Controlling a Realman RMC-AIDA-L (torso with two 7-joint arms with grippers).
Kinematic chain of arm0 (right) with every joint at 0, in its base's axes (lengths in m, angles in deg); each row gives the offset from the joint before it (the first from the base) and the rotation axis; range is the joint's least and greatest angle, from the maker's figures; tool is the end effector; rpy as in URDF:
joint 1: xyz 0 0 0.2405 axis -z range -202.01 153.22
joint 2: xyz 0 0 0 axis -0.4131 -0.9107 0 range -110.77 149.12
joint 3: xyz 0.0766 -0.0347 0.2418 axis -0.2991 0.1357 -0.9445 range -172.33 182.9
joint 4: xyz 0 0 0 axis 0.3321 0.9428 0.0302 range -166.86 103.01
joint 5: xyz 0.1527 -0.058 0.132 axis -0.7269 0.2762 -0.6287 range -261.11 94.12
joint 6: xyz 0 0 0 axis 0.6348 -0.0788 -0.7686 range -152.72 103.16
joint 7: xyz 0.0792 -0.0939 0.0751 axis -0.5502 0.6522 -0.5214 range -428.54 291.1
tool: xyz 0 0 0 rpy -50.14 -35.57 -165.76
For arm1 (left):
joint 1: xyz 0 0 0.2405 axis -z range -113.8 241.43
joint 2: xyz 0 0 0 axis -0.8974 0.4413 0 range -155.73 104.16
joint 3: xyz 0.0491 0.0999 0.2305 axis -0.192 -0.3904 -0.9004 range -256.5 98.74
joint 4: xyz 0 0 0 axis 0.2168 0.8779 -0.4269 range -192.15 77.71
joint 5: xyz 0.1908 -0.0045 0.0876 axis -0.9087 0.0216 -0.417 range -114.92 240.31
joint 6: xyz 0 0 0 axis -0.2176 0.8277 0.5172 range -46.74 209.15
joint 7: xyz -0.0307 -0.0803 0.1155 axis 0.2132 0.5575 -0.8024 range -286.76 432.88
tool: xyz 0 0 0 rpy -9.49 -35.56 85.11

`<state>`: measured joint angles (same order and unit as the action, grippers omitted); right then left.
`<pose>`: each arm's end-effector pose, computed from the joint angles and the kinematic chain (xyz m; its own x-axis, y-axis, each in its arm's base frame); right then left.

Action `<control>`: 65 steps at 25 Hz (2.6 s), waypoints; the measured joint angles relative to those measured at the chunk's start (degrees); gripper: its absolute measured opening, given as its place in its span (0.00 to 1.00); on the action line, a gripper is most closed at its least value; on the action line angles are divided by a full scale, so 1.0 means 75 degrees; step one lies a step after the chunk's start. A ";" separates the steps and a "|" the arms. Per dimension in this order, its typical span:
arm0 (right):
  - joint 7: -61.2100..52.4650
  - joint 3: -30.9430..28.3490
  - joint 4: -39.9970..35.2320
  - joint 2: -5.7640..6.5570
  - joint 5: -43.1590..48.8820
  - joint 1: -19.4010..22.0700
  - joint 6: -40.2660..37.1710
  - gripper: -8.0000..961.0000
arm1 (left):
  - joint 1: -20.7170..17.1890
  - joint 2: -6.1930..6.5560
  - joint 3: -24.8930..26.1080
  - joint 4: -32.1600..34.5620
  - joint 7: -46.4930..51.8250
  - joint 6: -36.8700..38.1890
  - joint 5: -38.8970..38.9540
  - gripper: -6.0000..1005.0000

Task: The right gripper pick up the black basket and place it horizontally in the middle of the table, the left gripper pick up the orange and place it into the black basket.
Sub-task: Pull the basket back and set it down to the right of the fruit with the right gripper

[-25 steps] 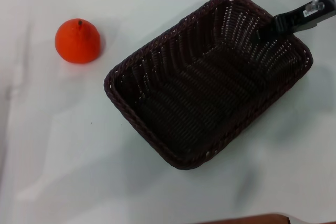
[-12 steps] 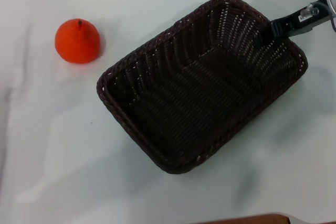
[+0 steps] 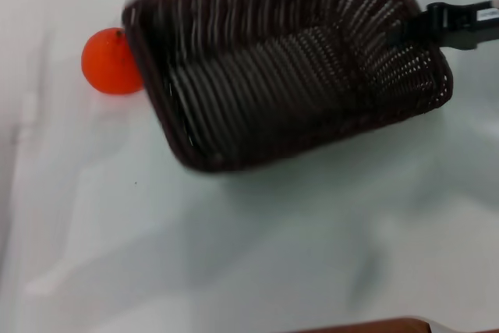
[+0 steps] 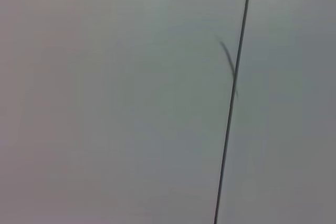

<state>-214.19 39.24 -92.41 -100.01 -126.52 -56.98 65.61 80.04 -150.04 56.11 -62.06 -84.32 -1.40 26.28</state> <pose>0.2703 0.3557 0.0670 -0.1930 0.8885 0.4162 0.9811 0.1792 0.0724 -0.3517 0.2633 0.0023 0.5618 -0.1586 0.8119 0.8146 -0.0652 -0.5764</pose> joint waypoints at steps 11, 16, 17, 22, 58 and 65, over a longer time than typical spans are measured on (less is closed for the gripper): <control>-0.0167 -0.0119 0.0408 -0.0084 -0.0532 0.0920 -0.0509 0.19 | 0.0108 0.0021 -0.0104 -0.0325 -0.0011 0.0061 -0.0064 0.90; -0.0225 -0.0142 0.0721 -0.0080 -0.0532 0.0927 -0.0685 0.20 | 0.0126 0.0015 -0.0425 -0.0350 -0.0008 0.0052 -0.0067 0.90; -0.0228 -0.0145 0.0783 -0.0074 -0.0541 0.0917 -0.0725 0.21 | 0.0131 0.0013 -0.0468 -0.0350 -0.0009 0.0053 -0.0067 0.90; -0.0359 -0.0157 0.1038 -0.0005 -0.0525 0.0831 -0.0813 0.24 | 0.0160 0.0008 -0.0565 -0.0350 -0.0009 0.0070 -0.0067 0.90; -0.0195 -0.0989 0.0132 0.0104 -0.1016 0.1507 -0.0023 0.59 | 0.1221 0.0213 -0.4525 -0.1483 0.2095 0.4633 -0.0078 0.81; -0.0054 -0.1061 0.0112 0.0116 -0.1065 0.1425 -0.0071 0.59 | 0.1438 0.0240 -0.4884 -0.1525 0.2135 0.5142 -0.0077 0.69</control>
<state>-214.59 31.28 -91.57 -99.14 -134.51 -46.29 65.08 90.82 -148.24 19.48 -73.50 -68.31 37.16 25.70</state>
